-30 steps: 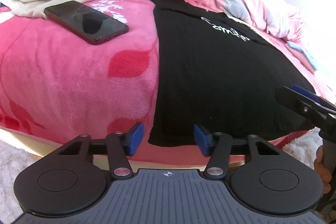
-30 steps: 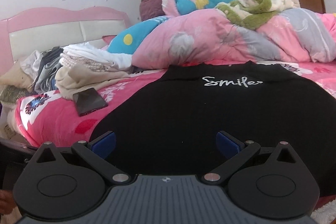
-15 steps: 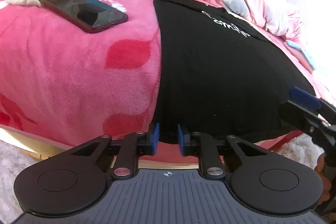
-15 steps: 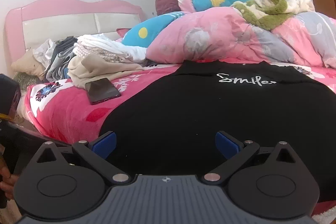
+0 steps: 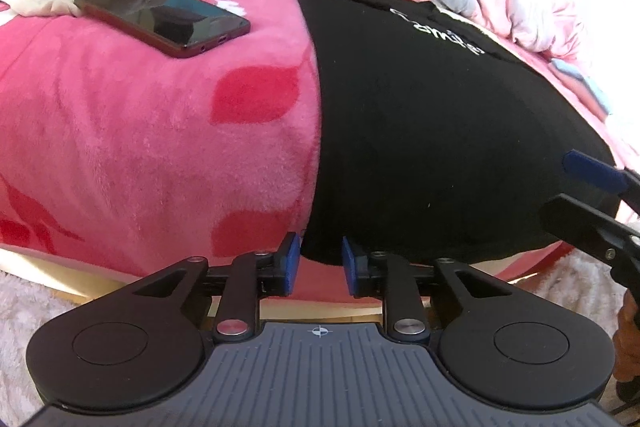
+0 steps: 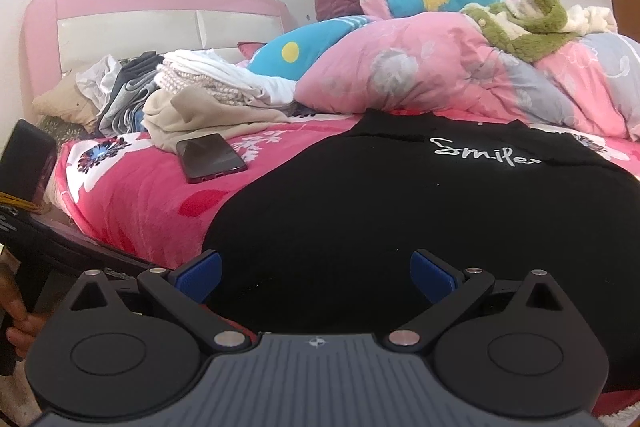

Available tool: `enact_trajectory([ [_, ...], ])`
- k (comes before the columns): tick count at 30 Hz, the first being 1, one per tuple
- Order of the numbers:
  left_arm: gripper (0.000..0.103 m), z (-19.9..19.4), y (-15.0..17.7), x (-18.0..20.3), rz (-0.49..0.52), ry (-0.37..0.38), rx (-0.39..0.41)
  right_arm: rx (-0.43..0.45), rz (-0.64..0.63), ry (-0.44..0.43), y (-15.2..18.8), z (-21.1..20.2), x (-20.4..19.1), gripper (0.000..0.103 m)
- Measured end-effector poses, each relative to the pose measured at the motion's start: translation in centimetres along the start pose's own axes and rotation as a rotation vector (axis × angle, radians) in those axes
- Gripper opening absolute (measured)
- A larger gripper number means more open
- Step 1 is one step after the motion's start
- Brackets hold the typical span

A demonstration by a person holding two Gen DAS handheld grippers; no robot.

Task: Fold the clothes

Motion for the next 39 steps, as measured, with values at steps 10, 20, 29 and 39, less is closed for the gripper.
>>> enact_trajectory([
  [10, 0.032, 0.9, -0.2, -0.7, 0.012, 0.025, 0.029, -0.019, -0.018, -0.004, 0.2, 0.2, -0.7, 0.102],
  [20, 0.006, 0.0, -0.1, -1.0, -0.041, 0.101, 0.035, -0.033, -0.027, 0.002, 0.3, 0.3, -1.1, 0.102],
  [29, 0.003, -3.2, -0.4, -2.8, -0.288, 0.219, 0.028, -0.026, -0.101, -0.002, 0.9, 0.2, -2.7, 0.101],
  [39, 0.002, -4.3, -1.6, -3.3, -0.478, 0.346, 0.009, 0.045, -0.397, -0.055, 1.8, 0.9, -8.1, 0.075],
])
Point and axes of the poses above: each gripper's, at about its wrist camera, not at the fingertips, and z roughly the way its jaws point, x to its right, y to its underside, the point moved 3 cm from there along z, roughly the way its jaws point, and after that the axes turned 7 degrees about y, right-handed, at the moved point
